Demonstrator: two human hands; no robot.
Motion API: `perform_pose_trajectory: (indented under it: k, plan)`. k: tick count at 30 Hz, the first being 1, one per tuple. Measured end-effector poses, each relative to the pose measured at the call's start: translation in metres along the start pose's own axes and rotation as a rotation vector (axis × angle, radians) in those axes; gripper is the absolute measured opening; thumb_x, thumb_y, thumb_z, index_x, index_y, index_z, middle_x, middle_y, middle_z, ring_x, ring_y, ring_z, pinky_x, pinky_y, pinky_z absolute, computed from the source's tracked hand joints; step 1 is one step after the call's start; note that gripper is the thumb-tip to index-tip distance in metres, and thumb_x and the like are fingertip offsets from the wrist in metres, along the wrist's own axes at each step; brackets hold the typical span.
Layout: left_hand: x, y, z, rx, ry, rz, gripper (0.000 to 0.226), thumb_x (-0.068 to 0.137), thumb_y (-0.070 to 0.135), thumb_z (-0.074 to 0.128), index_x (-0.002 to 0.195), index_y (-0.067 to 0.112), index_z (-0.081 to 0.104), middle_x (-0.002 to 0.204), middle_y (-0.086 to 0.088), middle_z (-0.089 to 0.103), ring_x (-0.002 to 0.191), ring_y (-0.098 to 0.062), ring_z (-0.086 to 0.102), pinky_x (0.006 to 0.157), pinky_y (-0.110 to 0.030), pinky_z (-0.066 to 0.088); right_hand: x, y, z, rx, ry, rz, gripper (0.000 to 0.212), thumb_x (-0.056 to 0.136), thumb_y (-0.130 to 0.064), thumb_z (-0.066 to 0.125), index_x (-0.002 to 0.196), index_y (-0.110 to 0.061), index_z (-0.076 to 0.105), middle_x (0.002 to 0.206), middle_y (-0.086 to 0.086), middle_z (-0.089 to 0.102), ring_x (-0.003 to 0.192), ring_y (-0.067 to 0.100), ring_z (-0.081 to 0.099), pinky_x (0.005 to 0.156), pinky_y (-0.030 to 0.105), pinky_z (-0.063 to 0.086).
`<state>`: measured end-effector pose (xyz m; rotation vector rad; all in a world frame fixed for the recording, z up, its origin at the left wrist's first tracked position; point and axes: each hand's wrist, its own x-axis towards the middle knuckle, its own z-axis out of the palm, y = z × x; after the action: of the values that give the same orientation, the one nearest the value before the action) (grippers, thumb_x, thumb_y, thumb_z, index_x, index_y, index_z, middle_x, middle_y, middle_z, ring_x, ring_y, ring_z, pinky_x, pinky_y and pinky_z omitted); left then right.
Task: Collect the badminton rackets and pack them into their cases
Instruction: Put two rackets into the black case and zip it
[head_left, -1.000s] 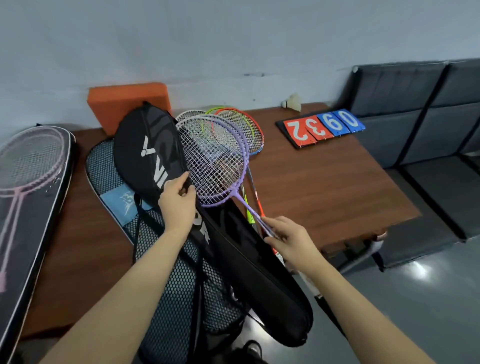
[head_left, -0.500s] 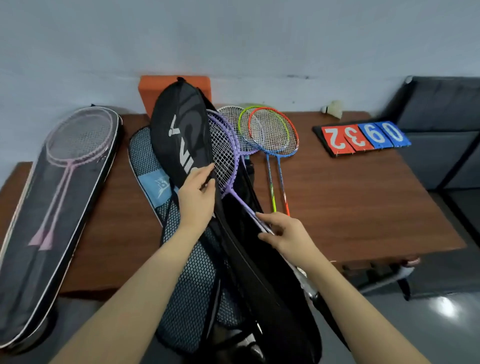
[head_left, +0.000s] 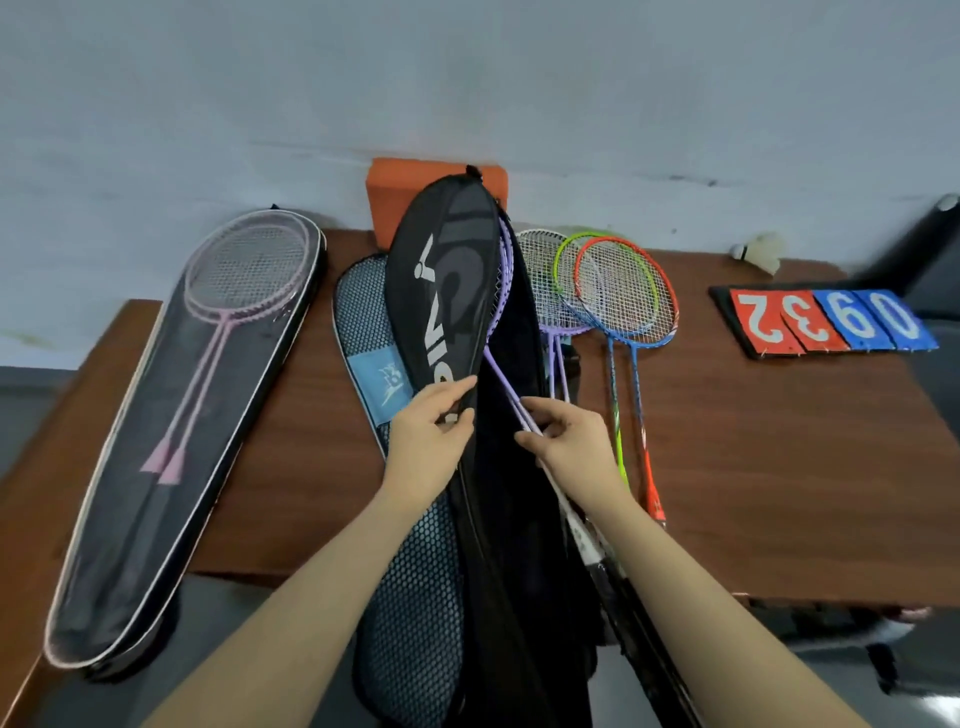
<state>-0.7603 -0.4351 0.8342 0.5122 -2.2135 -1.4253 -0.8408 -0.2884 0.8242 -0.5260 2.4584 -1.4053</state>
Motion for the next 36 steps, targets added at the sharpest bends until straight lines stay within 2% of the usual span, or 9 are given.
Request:
perform_pose_trajectory:
  k: [6, 10, 13, 15, 19, 22, 26, 30, 36]
  plan:
    - [0.029, -0.026, -0.034, 0.004, 0.041, -0.059, 0.038, 0.082, -0.002, 0.062, 0.114, 0.017, 0.065, 0.094, 0.01, 0.063, 0.082, 0.005, 0.058, 0.081, -0.004, 0.041, 0.039, -0.017, 0.046, 0.008, -0.064, 0.003, 0.036, 0.074, -0.003, 0.073, 0.11, -0.011, 0.067, 0.065, -0.017, 0.057, 0.049, -0.007, 0.052, 0.056, 0.009, 0.044]
    - [0.044, -0.045, -0.045, -0.047, 0.077, -0.122, 0.037, 0.081, -0.003, 0.063, 0.114, 0.015, 0.065, 0.097, 0.005, 0.064, 0.085, -0.007, 0.061, 0.085, -0.014, 0.046, 0.062, -0.021, 0.071, -0.036, -0.122, -0.013, 0.034, 0.074, 0.002, 0.069, 0.104, -0.014, 0.067, 0.072, -0.016, 0.059, 0.054, -0.008, 0.052, 0.058, 0.009, 0.04]
    - [0.055, -0.062, -0.05, -0.052, 0.013, -0.133, 0.037, 0.081, -0.002, 0.064, 0.114, 0.015, 0.065, 0.093, 0.008, 0.063, 0.08, -0.002, 0.06, 0.081, -0.007, 0.044, 0.071, -0.015, 0.085, -0.094, -0.174, 0.021, 0.035, 0.073, 0.003, 0.068, 0.103, -0.014, 0.065, 0.074, -0.017, 0.057, 0.056, -0.008, 0.05, 0.057, 0.004, 0.036]
    - [0.061, -0.072, -0.051, -0.028, -0.033, -0.144, 0.037, 0.081, 0.001, 0.064, 0.114, 0.016, 0.065, 0.092, 0.01, 0.062, 0.079, 0.001, 0.06, 0.078, -0.003, 0.042, 0.073, -0.009, 0.09, -0.106, -0.196, 0.063, 0.034, 0.074, 0.003, 0.068, 0.103, -0.015, 0.065, 0.08, -0.013, 0.061, 0.065, -0.004, 0.054, 0.059, 0.006, 0.037]
    - [0.059, -0.083, -0.04, -0.019, -0.032, -0.131, 0.033, 0.081, 0.0, 0.063, 0.111, 0.014, 0.067, 0.091, 0.01, 0.061, 0.076, 0.007, 0.058, 0.075, -0.001, 0.041, 0.072, -0.002, 0.09, -0.146, -0.242, 0.093, 0.034, 0.076, 0.003, 0.067, 0.108, -0.01, 0.066, 0.094, 0.006, 0.069, 0.086, 0.02, 0.063, 0.066, 0.007, 0.042]
    - [0.056, -0.085, -0.031, 0.064, -0.042, -0.1, 0.029, 0.081, 0.005, 0.065, 0.108, 0.014, 0.068, 0.095, 0.004, 0.062, 0.076, 0.0, 0.056, 0.079, -0.009, 0.045, 0.062, 0.0, 0.08, -0.141, -0.256, 0.119, 0.032, 0.08, -0.002, 0.067, 0.111, -0.009, 0.065, 0.104, 0.008, 0.067, 0.091, 0.018, 0.06, 0.081, 0.02, 0.044]
    - [0.048, -0.081, -0.021, 0.234, -0.224, -0.091, 0.036, 0.086, 0.019, 0.061, 0.122, 0.012, 0.058, 0.114, -0.005, 0.052, 0.104, -0.017, 0.051, 0.093, -0.026, 0.043, 0.031, 0.009, 0.055, -0.14, -0.211, 0.133, 0.027, 0.085, -0.011, 0.065, 0.112, -0.009, 0.065, 0.106, 0.005, 0.064, 0.096, 0.018, 0.059, 0.089, 0.029, 0.046]
    - [0.007, -0.075, -0.013, 0.406, -0.339, -0.121, 0.052, 0.089, 0.038, 0.055, 0.135, 0.016, 0.044, 0.123, -0.003, 0.043, 0.119, -0.02, 0.039, 0.098, -0.035, 0.04, -0.017, 0.032, 0.021, -0.11, -0.136, 0.144, 0.022, 0.084, -0.01, 0.066, 0.105, -0.015, 0.067, 0.098, -0.001, 0.065, 0.085, 0.005, 0.058, 0.077, 0.01, 0.041]
    - [-0.08, -0.053, 0.009, 0.536, -0.343, -0.053, 0.063, 0.085, 0.048, 0.056, 0.135, 0.011, 0.044, 0.117, -0.008, 0.046, 0.113, -0.026, 0.042, 0.098, -0.036, 0.037, -0.078, 0.07, -0.023, -0.352, -0.142, 0.055, 0.038, 0.08, -0.018, 0.071, 0.117, -0.017, 0.063, 0.107, 0.0, 0.058, 0.103, 0.021, 0.054, 0.094, 0.037, 0.042]
